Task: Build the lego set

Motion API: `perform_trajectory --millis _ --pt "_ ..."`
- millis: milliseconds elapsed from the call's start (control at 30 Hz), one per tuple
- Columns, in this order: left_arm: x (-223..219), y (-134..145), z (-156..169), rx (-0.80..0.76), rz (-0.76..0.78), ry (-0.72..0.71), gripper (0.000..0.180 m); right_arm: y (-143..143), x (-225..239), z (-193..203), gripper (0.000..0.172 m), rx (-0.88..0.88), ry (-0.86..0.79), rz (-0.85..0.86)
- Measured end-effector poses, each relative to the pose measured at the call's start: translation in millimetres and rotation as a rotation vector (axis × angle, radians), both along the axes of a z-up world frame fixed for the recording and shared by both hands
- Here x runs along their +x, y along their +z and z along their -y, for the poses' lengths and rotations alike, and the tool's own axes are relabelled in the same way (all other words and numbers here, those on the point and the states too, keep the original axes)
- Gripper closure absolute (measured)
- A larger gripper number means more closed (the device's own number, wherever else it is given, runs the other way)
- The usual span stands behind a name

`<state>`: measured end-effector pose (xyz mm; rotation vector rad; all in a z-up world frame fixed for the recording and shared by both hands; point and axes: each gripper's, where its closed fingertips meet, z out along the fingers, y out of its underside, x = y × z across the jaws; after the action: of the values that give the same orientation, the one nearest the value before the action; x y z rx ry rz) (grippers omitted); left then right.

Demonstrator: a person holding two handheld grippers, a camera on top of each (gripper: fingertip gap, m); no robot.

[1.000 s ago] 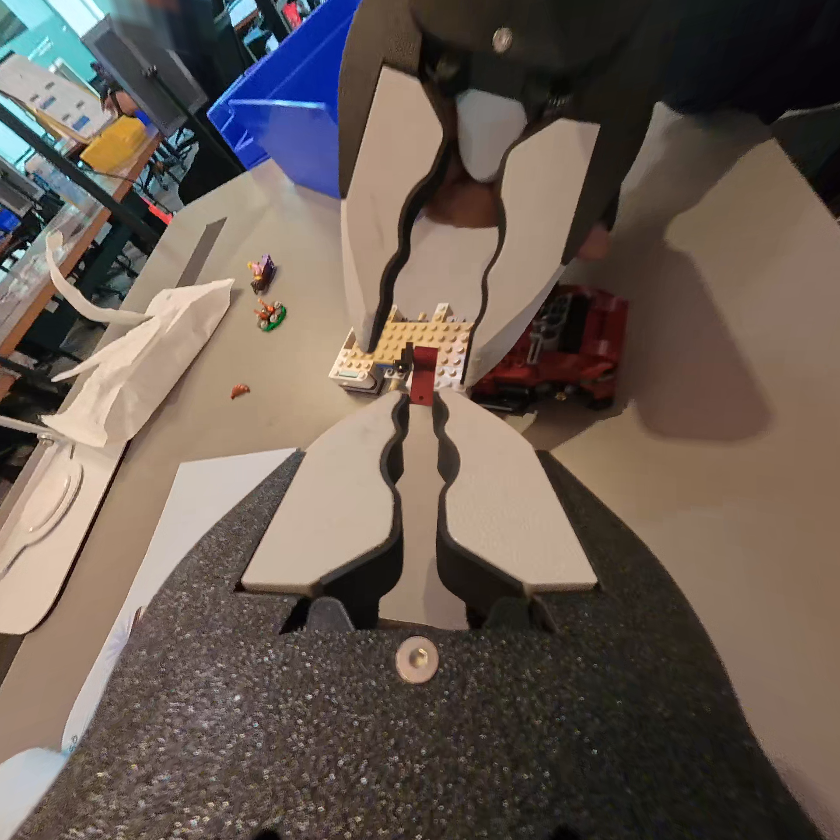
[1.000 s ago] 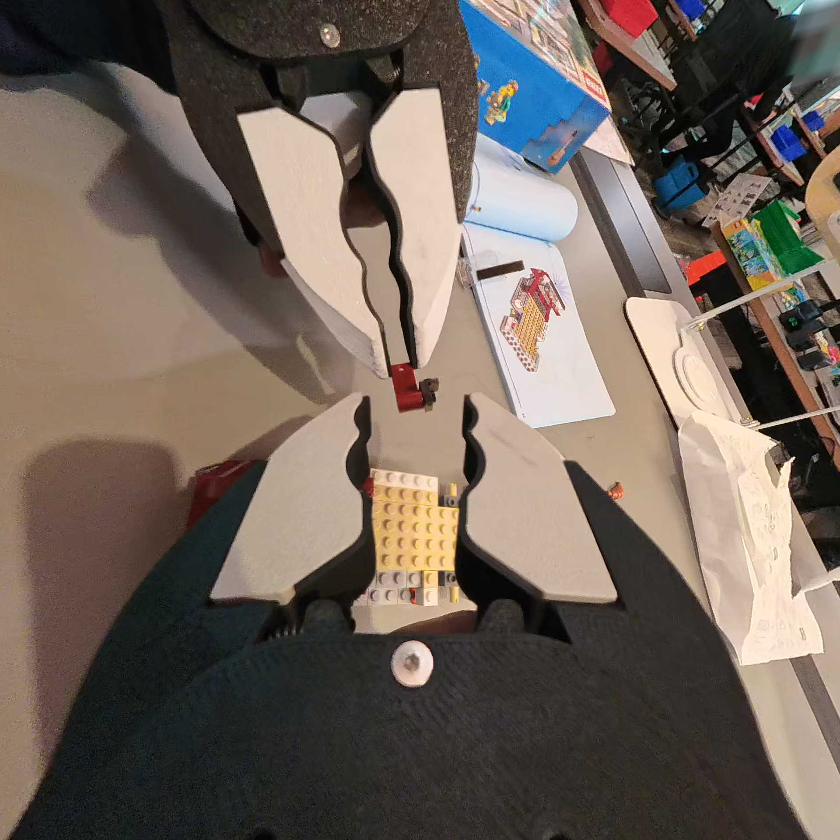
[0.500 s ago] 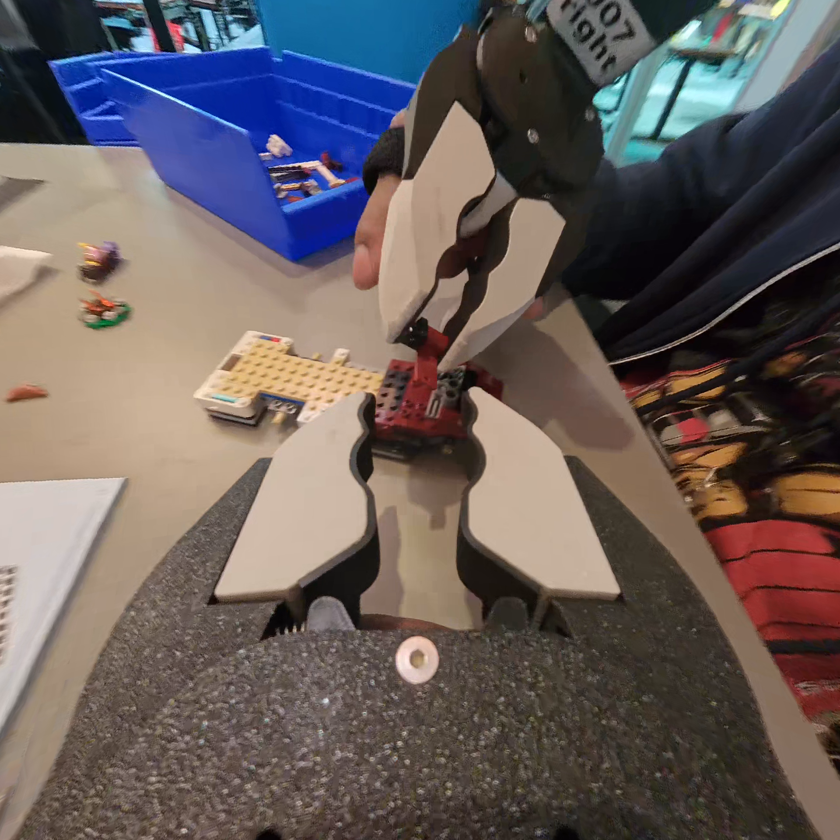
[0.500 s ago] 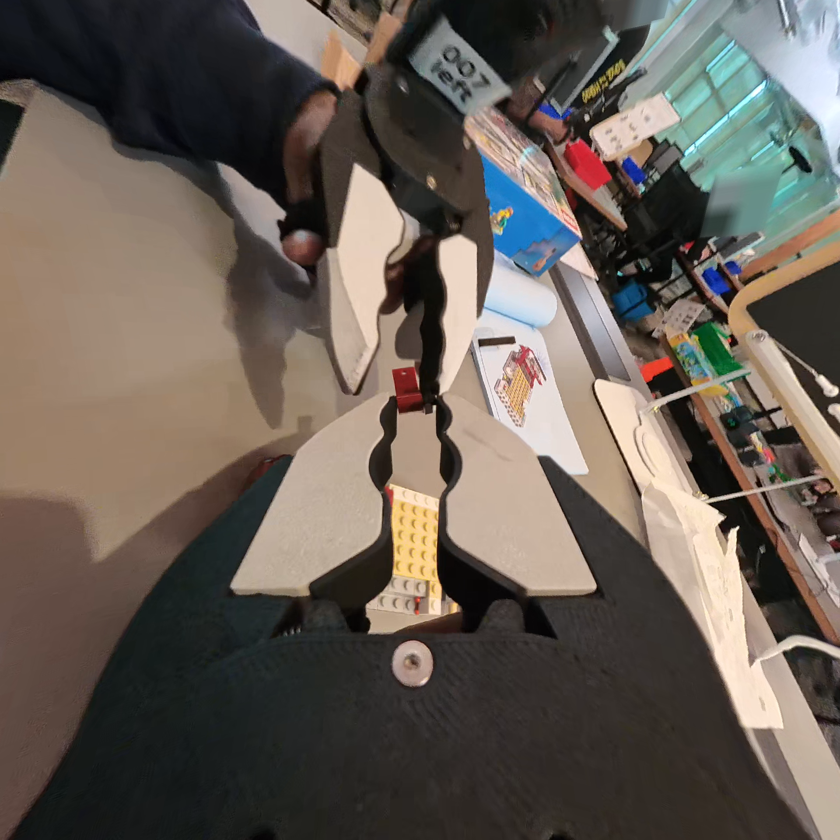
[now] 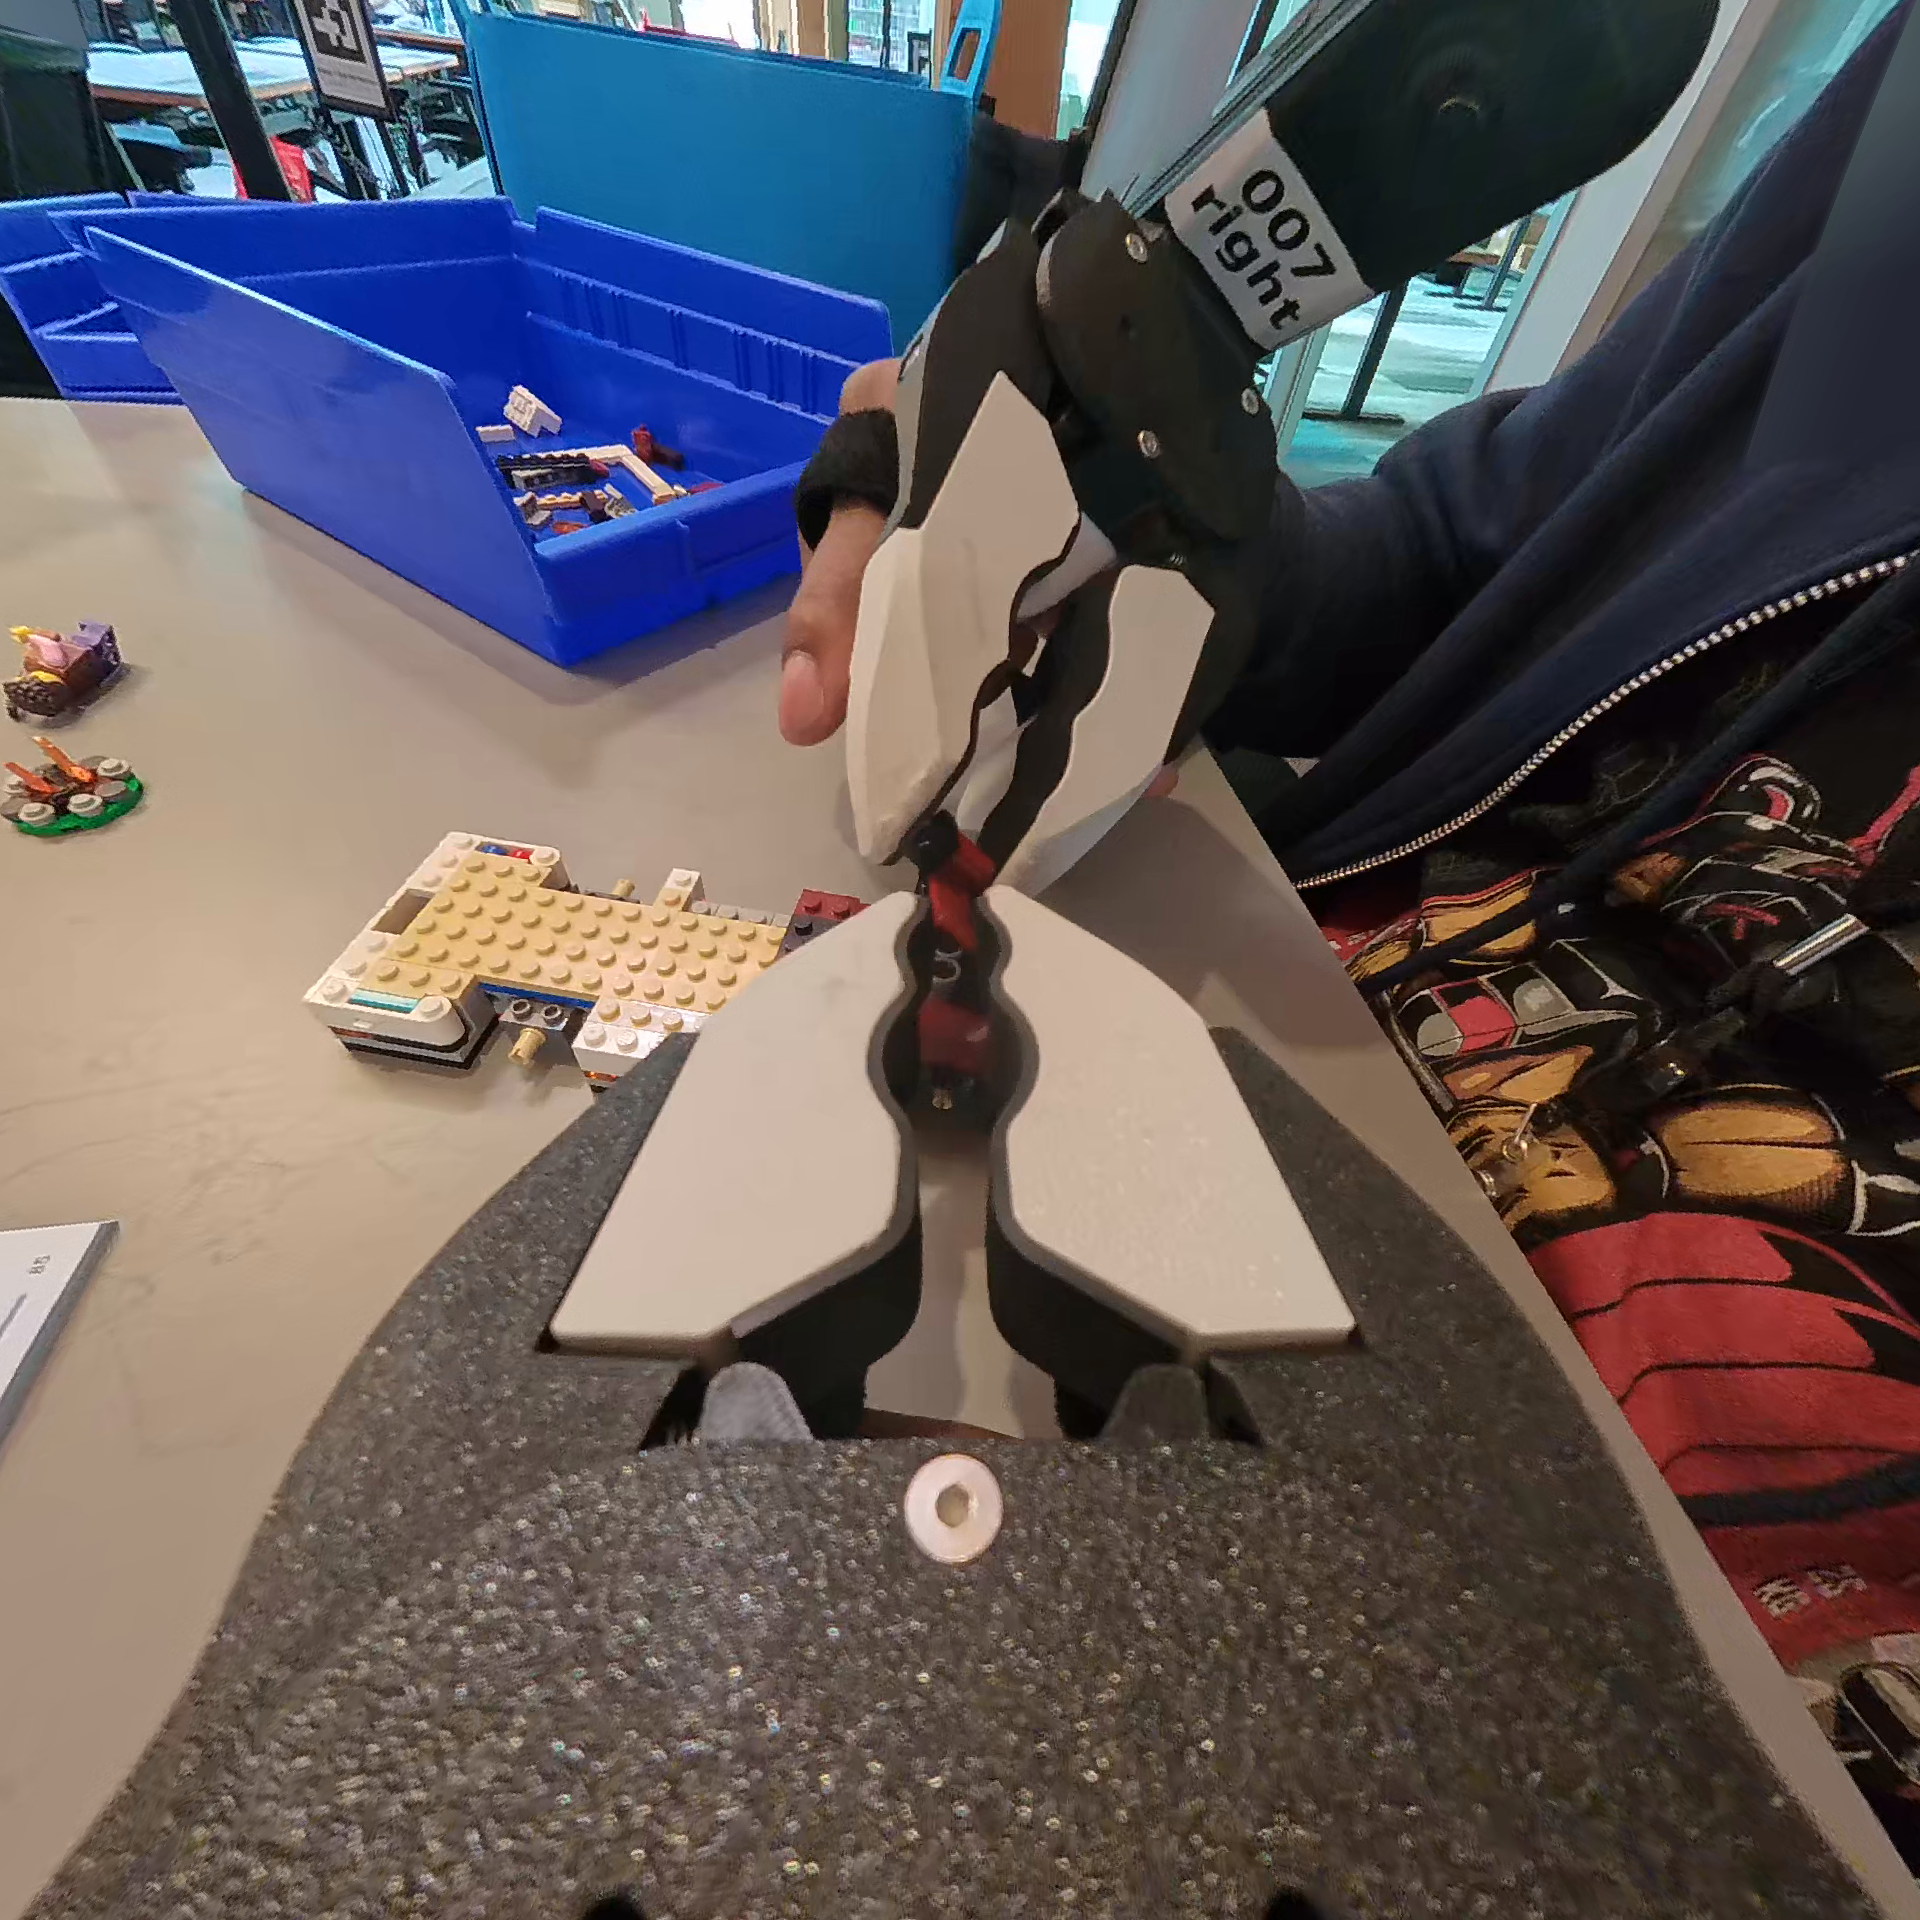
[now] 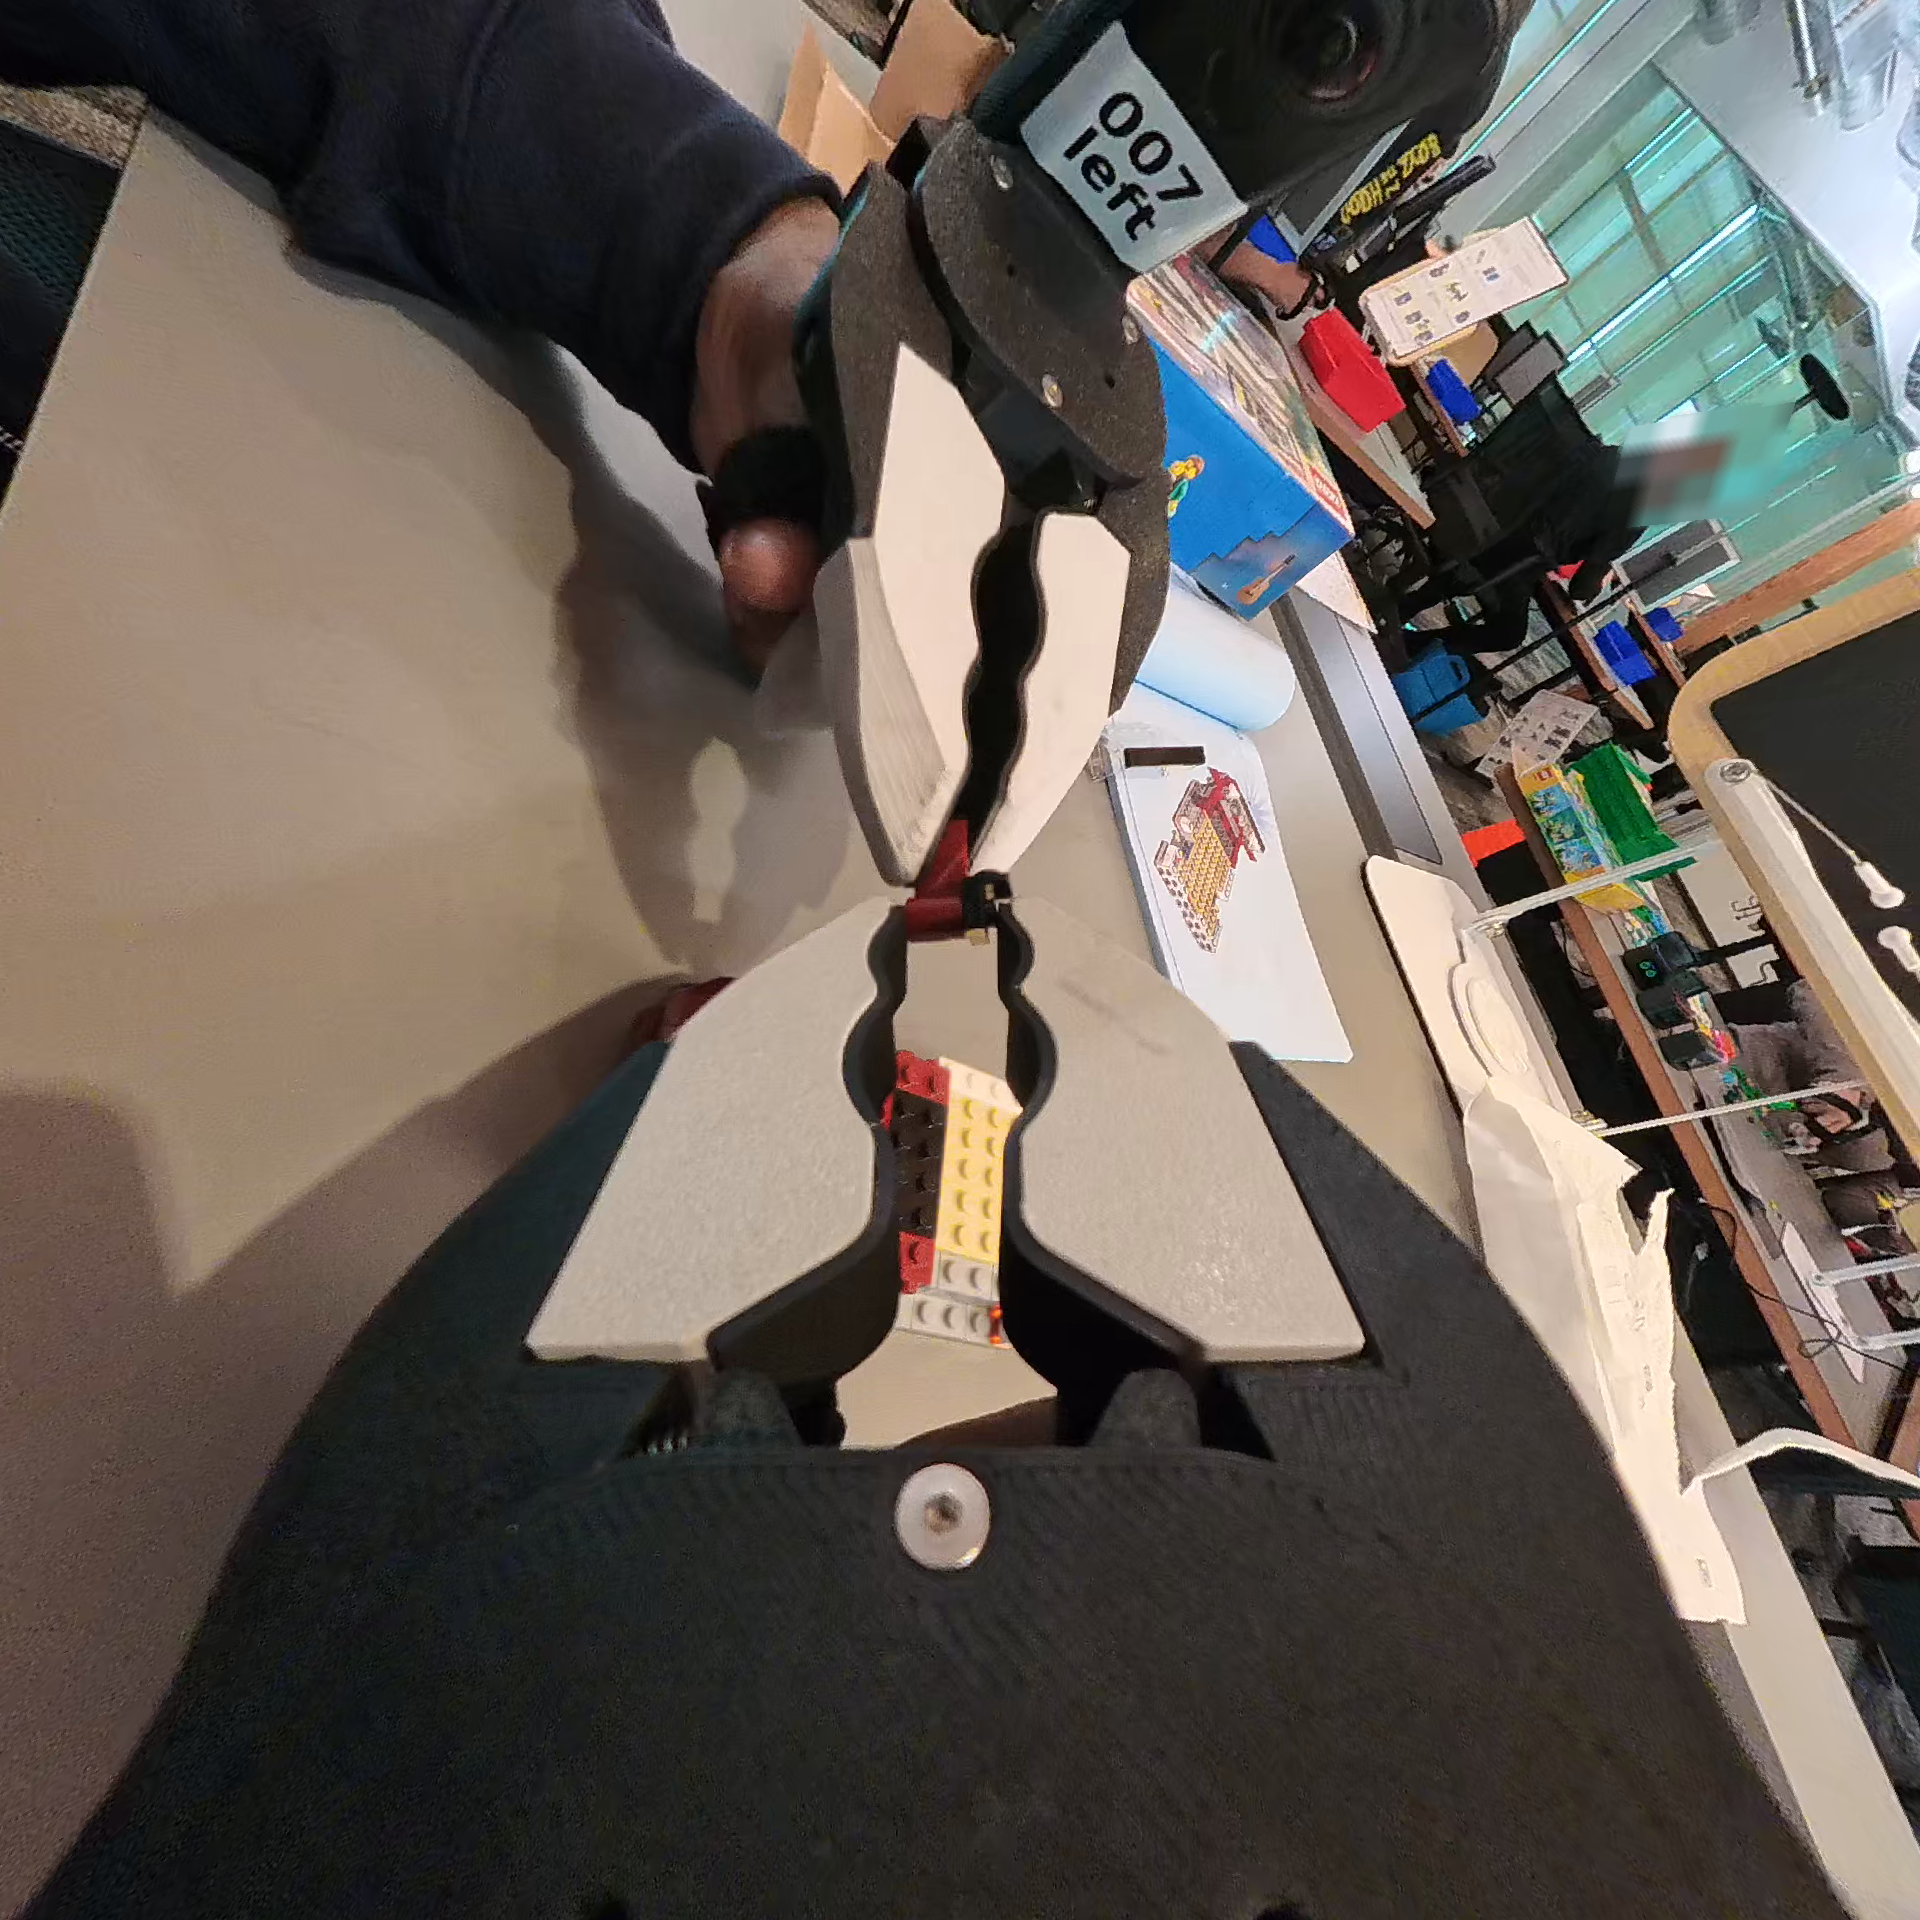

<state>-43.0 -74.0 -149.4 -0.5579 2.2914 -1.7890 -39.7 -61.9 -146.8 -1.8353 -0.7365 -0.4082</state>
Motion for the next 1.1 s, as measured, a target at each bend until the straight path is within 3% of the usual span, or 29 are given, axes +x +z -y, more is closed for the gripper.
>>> perform_trajectory --millis 233,367,500,767,1100 --pt "10.9 -1.5 -8.1 0.019 0.019 0.068 0.178 -3.8 1.6 12.8 0.132 -0.076 -0.043 -0.103" --pt "10.3 -5.4 -10.0 0.054 0.028 0.068 0.178 -20.4 -6.9 30.9 0.122 -0.229 -0.057 -0.233" --pt "12.4 -12.6 -9.7 0.114 0.039 0.076 0.177 -37.7 -4.7 34.1 0.115 -0.337 -0.118 -0.237" --pt "16.4 -19.6 -14.7 0.183 0.060 0.109 0.177 -58.0 -4.6 27.9 0.112 -0.497 -0.139 -0.222" --pt "16.0 -25.0 -15.1 0.222 0.051 0.107 0.177 -62.6 -4.8 23.1 0.121 -0.497 -0.166 -0.214"
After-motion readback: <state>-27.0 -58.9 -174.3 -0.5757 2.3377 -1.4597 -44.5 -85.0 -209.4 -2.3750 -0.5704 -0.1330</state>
